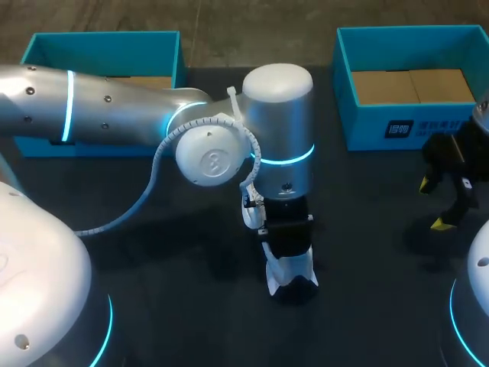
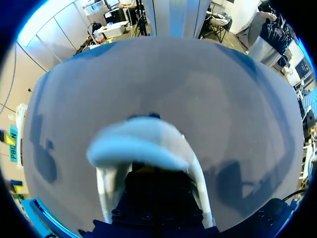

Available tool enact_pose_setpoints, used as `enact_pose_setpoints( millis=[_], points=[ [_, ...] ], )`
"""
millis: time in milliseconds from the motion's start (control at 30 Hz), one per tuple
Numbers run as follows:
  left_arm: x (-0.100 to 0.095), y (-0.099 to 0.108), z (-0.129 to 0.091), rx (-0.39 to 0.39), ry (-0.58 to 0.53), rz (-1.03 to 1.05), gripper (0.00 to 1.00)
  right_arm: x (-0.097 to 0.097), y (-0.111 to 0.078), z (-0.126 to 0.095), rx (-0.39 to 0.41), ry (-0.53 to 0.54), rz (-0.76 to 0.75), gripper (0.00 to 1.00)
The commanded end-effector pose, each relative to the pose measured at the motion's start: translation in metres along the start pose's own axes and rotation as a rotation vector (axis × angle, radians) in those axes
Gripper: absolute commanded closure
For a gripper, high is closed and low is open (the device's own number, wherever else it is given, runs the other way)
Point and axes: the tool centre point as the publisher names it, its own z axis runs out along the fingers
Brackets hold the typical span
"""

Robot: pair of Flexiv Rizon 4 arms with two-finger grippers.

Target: Take the shoe out of the shoebox, open the shoe tongue, remove and reinsert the insole, then place the shoe into the shoebox

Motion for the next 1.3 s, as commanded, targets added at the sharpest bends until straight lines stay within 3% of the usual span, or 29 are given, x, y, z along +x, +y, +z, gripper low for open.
enact_pose_setpoints(
  millis=[33,167,633,967,1167,1233,1300],
  points=[
    [-0.004,0.009,0.012,-0.013,0.013,-0.017,1.00,0.001,0.001,0.000,0.003,-0.002,0.001,0.00],
    [-0.002,0.012,0.013,-0.011,0.020,-0.029,1.00,0.001,0.001,0.000,0.003,-0.002,0.001,0.00],
    [0.002,-0.002,-0.038,-0.045,-0.037,0.000,1.00,0.001,0.001,0.000,0.003,-0.002,0.001,0.00],
    [-0.005,0.023,-0.038,-0.087,-0.013,-0.034,1.00,0.001,0.001,0.000,0.003,-0.002,0.001,0.00],
    [-0.007,0.025,-0.042,-0.088,-0.010,-0.045,1.00,0.001,0.001,0.000,0.003,-0.002,0.001,0.00],
    [-0.005,0.025,-0.043,-0.093,-0.004,-0.052,0.91,0.001,0.001,0.000,0.003,-0.002,0.001,0.00],
    [-0.002,0.024,-0.046,-0.096,-0.001,-0.059,0.90,0.001,0.001,0.000,0.003,-0.002,0.001,0.00]
  ],
)
